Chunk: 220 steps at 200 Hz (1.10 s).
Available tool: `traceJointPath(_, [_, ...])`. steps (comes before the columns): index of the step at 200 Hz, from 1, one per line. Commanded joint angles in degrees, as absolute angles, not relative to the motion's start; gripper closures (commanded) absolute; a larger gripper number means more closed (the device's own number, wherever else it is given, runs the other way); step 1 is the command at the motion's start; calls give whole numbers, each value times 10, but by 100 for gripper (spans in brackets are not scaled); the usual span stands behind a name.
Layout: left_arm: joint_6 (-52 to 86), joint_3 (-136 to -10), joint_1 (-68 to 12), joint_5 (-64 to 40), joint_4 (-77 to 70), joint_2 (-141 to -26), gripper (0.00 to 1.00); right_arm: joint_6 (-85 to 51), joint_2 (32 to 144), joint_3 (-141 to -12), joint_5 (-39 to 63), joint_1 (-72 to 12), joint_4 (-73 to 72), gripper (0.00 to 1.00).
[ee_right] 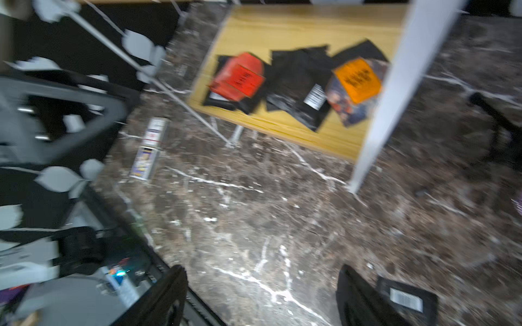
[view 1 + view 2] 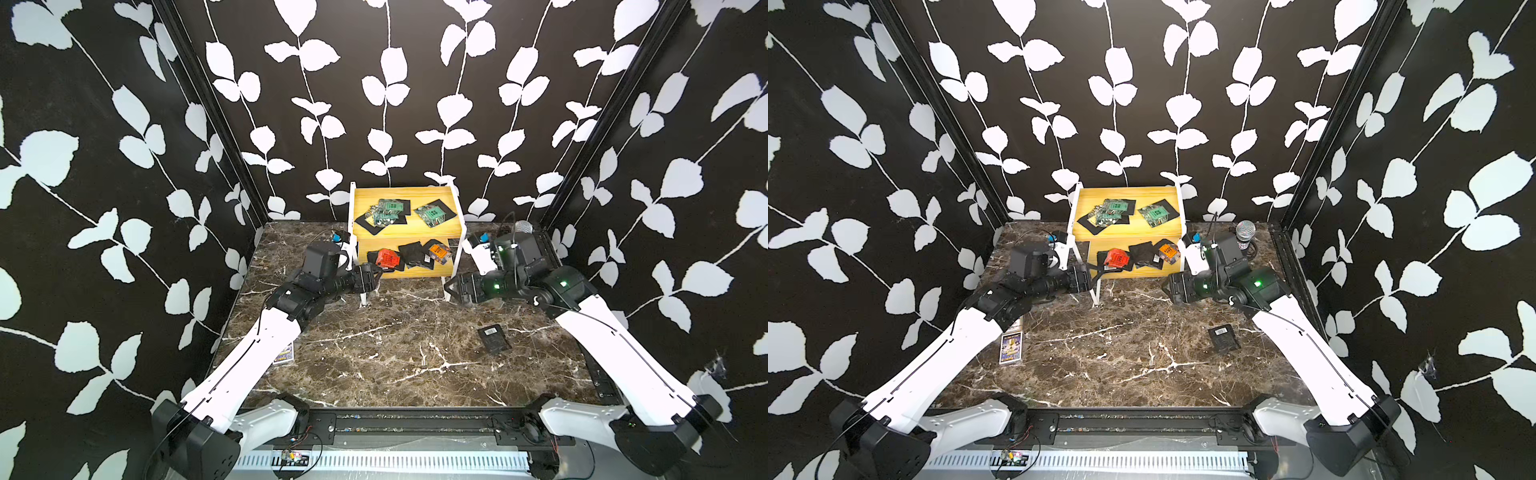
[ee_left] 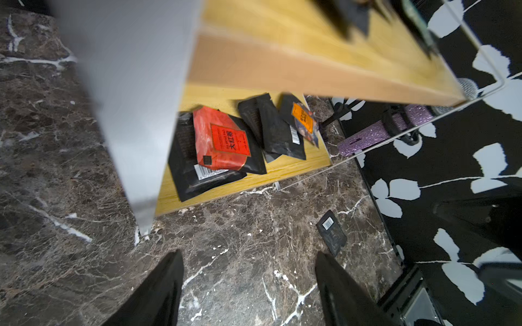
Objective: Remove the tea bags from the shelf
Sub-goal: Pick up the tea bag from the shelf.
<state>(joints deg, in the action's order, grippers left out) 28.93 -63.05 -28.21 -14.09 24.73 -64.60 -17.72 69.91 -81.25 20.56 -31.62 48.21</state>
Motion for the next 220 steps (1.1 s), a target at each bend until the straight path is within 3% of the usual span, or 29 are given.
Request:
traceJointPath(1, [282, -656, -285, -149, 266, -644, 31, -174, 714, -860, 291, -316, 456, 17])
traceJointPath(70, [279, -678, -285, -151, 279, -647, 31, -142, 790, -996, 323, -309, 480, 18])
traceJointPath(140, [283, -695, -285, -147, 280, -657, 31, -54, 912, -1230, 148, -310, 597, 20])
traceJointPath(220, [287, -689, -285, -133, 280, -651, 31, -19, 1125, -1514, 5, -331, 692, 19])
